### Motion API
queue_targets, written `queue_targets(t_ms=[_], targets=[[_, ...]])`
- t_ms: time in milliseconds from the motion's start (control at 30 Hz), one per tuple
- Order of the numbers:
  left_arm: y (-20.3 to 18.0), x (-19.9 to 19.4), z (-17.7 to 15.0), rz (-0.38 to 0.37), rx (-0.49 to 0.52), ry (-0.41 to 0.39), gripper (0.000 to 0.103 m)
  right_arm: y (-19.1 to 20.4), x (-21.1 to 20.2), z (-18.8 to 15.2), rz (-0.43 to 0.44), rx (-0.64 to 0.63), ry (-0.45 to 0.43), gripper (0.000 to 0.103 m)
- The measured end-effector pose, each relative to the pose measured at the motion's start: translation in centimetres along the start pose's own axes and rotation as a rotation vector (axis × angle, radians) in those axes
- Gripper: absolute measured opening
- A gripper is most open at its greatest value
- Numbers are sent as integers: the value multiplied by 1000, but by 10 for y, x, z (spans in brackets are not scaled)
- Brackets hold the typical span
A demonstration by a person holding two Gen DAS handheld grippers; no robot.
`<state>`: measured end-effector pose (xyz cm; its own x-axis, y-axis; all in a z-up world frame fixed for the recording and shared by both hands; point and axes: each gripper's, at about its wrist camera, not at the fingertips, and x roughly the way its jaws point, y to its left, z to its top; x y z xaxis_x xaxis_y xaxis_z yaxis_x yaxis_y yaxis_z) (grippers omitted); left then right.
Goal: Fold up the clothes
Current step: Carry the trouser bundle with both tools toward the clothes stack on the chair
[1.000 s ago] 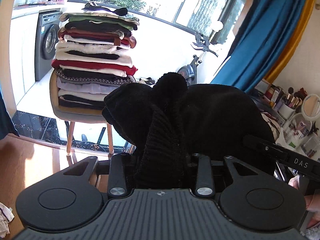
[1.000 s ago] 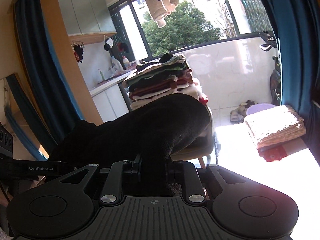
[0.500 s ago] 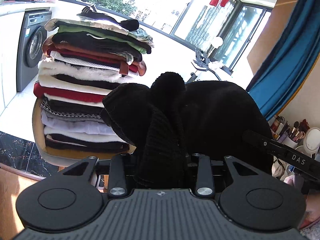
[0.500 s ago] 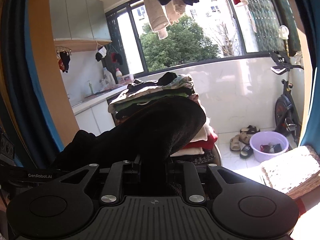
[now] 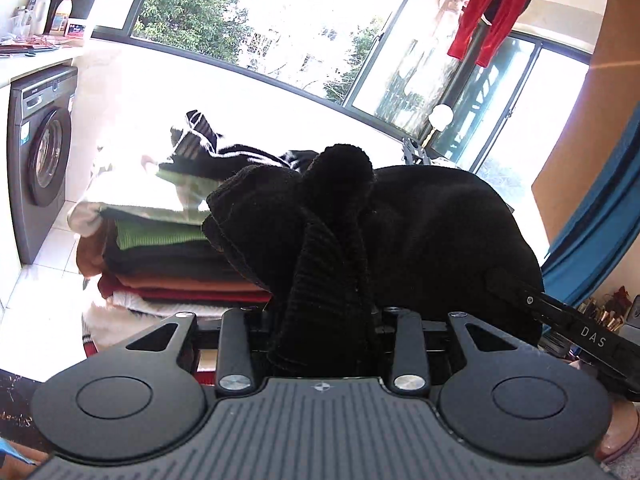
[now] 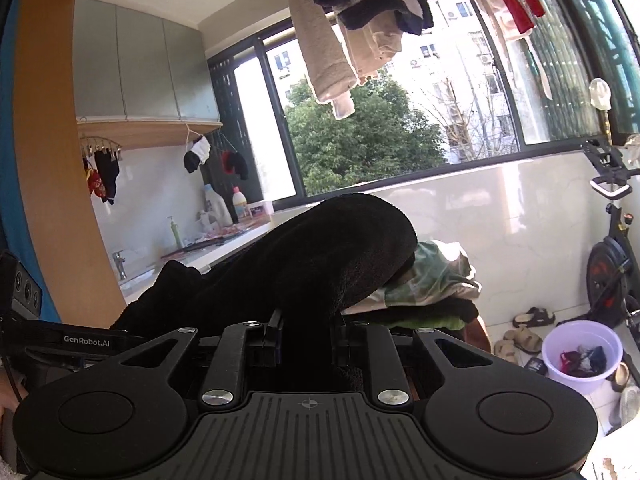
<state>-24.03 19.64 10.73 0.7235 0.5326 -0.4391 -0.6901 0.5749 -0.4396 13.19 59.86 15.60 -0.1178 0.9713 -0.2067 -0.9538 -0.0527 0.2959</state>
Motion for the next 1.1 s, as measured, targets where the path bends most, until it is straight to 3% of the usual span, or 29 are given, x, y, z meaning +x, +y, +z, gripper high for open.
queue_targets(t_ms=[133, 267, 433, 567, 667, 733, 767, 800, 833, 933, 1067, 1100], targets=[[33, 20, 56, -10, -55, -23, 36, 1, 68, 45, 37, -30, -28, 17], [52, 48, 101, 34, -18, -51, 36, -10, 127, 74, 75, -42, -53, 17], [69, 103, 153, 75, 33, -29, 36, -45, 203, 104, 75, -27, -34, 17], [95, 156, 173, 93, 10, 14, 38, -71, 273, 120, 44, -55, 41, 18], [125, 198, 170, 112, -42, 80, 40, -83, 324, 114, -15, -118, 127, 18], [144, 218, 161, 137, -73, 107, 52, -84, 362, 99, -82, -204, 202, 19], [154, 228, 156, 151, -89, 120, 57, -84, 380, 91, -120, -253, 242, 21], [164, 234, 152, 153, -120, 126, 73, -84, 393, 79, -158, -301, 278, 24], [171, 235, 148, 139, -133, 123, 78, -80, 399, 68, -185, -331, 300, 30], [183, 234, 143, 104, -145, 118, 78, -78, 410, 54, -218, -367, 312, 38], [181, 215, 151, 131, -90, 120, 84, -58, 396, 57, -306, -349, 277, 83], [180, 209, 153, 154, -72, 108, 91, -58, 390, 58, -312, -328, 267, 85]])
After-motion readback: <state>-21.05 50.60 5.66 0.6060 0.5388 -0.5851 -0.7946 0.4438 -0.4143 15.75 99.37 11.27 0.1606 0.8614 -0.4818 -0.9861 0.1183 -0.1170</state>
